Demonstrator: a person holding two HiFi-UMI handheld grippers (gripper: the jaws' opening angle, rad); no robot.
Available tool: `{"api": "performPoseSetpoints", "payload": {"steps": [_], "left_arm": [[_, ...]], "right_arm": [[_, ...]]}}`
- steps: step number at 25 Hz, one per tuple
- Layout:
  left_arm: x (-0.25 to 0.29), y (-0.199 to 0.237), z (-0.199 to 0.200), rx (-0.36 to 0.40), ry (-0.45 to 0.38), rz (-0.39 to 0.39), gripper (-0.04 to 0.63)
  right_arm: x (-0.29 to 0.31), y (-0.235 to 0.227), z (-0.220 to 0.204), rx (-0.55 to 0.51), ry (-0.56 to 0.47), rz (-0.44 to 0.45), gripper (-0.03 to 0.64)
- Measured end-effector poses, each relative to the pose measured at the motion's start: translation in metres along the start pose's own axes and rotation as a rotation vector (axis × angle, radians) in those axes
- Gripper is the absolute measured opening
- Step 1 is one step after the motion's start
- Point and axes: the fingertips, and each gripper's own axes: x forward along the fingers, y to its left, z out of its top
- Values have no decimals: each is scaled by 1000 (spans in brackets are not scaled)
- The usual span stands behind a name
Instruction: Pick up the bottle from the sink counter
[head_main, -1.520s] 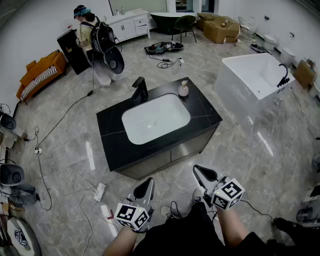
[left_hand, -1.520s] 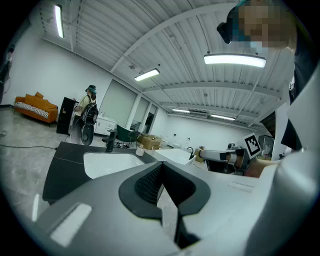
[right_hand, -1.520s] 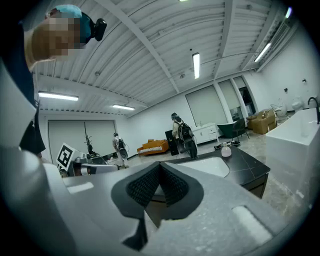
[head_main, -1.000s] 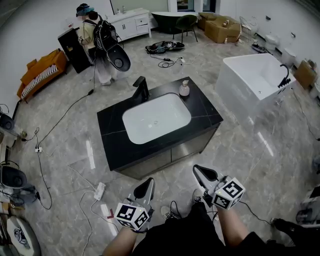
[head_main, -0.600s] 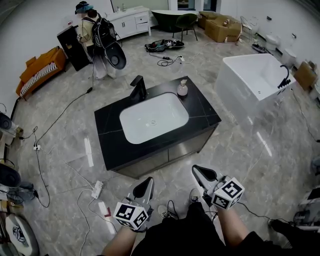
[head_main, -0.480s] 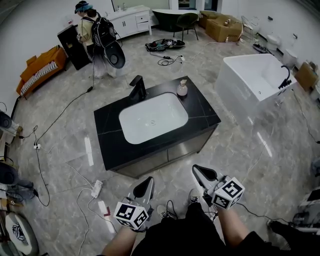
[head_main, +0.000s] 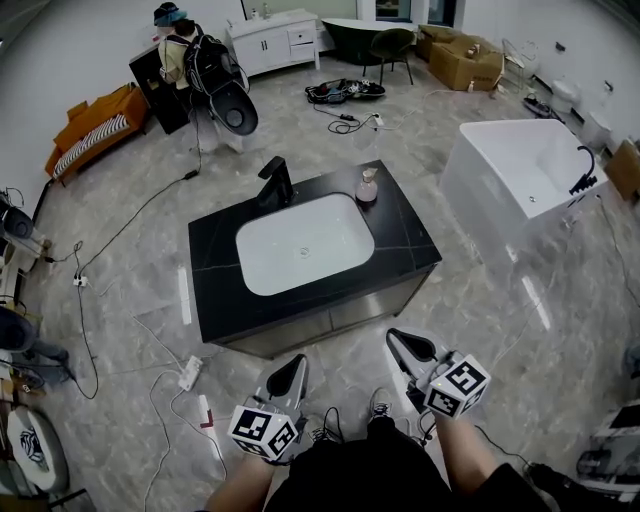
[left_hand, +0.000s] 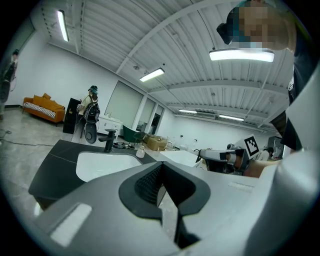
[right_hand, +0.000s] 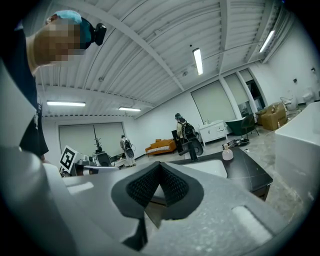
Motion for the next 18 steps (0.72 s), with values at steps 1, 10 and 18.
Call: {"api": "performPoseSetpoints", "payload": {"steps": [1, 10, 18], "left_arm": [[4, -2, 0, -1, -1, 6, 3], [47, -19, -2, -15, -7, 72, 3], [86, -44, -4, -18, -8, 120, 3]], "right_arm": [[-1, -5, 2, 1, 1, 5, 0], [-2, -58, 10, 13, 17, 56, 0], [-11, -105, 19, 28, 19, 103, 0]]}}
